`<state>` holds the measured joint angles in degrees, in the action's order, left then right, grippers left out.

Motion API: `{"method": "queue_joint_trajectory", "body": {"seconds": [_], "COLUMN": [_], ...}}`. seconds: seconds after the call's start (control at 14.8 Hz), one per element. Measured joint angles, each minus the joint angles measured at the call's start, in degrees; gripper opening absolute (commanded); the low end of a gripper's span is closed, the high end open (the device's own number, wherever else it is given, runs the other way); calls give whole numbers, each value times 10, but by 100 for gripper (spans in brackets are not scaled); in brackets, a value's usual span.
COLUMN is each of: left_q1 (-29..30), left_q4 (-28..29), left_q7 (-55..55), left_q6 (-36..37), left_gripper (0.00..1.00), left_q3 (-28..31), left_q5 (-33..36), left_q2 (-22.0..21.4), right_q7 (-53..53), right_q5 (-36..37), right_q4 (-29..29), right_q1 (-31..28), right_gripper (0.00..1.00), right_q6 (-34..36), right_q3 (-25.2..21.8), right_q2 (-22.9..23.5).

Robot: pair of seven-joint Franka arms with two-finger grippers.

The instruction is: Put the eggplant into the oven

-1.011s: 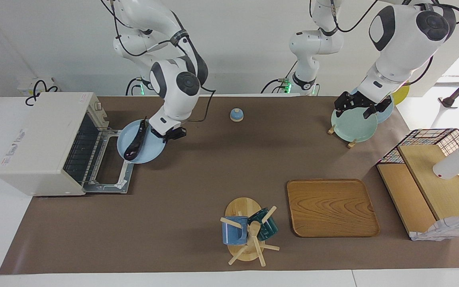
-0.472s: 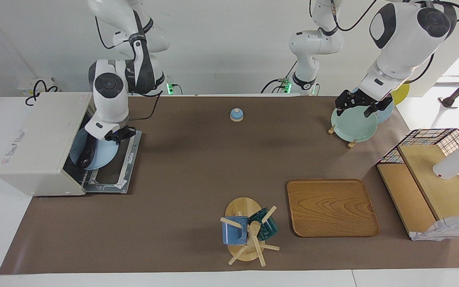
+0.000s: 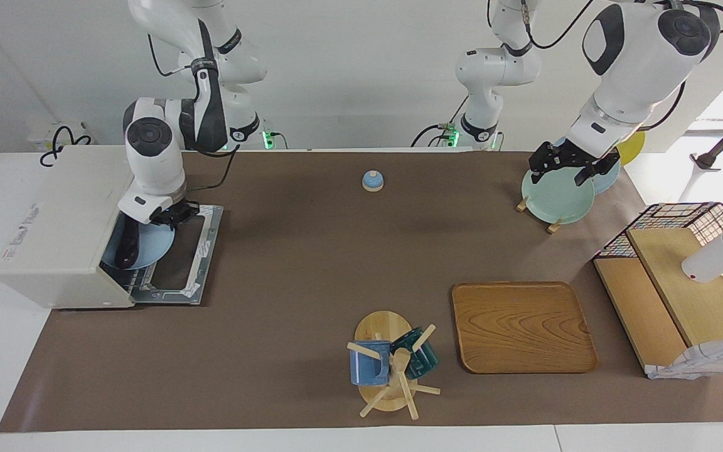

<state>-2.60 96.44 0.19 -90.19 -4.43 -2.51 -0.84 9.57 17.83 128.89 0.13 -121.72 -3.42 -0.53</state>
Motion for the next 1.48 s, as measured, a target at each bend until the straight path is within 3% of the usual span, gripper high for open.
{"method": "queue_joint_trajectory", "body": {"seconds": [0.13, 0.2, 0.34, 0.4, 0.61, 0.67, 0.74, 0.81, 0.94, 1.01, 1.28, 1.48], "left_q1": [1, 1, 1, 1, 1, 1, 1, 1, 1, 1, 1, 1], "left_q4": [0, 0, 0, 0, 0, 0, 0, 0, 0, 0, 0, 0], "left_q7": [0, 0, 0, 0, 0, 0, 0, 0, 0, 0, 0, 0], "left_q6": [0, 0, 0, 0, 0, 0, 0, 0, 0, 0, 0, 0], "left_gripper": [100, 100, 100, 100, 100, 100, 100, 100, 100, 100, 100, 100], "left_q3": [1, 1, 2, 2, 2, 2, 2, 2, 2, 2, 2, 2], "left_q5": [0, 0, 0, 0, 0, 0, 0, 0, 0, 0, 0, 0], "left_q2": [0, -1, -1, -1, -2, -2, -2, -2, -2, -2, -2, -2], "right_q7": [0, 0, 0, 0, 0, 0, 0, 0, 0, -2, -47, -121], "right_q5": [1, 1, 1, 1, 1, 1, 1, 1, -10, -22, -52, -52], "right_q4": [9, 11, 14, 16, 20, 19, 15, 7, -21, -34, -43, -37], "right_q1": [-1, -1, -1, -1, -4, -4, -3, 0, 19, 31, 73, 104], "right_gripper": [3, 15, 30, 43, 56, 56, 53, 44, 10, 0, 0, 0], "right_q6": [-5, -5, -5, -4, -2, -1, 6, 19, 54, 63, 30, -34], "right_q3": [0, 1, 1, 1, 1, 2, 5, 7, 9, 9, 11, 13], "right_q2": [-8, -11, -12, -12, -12, -13, -14, -16, -20, -20, -10, 40]}}
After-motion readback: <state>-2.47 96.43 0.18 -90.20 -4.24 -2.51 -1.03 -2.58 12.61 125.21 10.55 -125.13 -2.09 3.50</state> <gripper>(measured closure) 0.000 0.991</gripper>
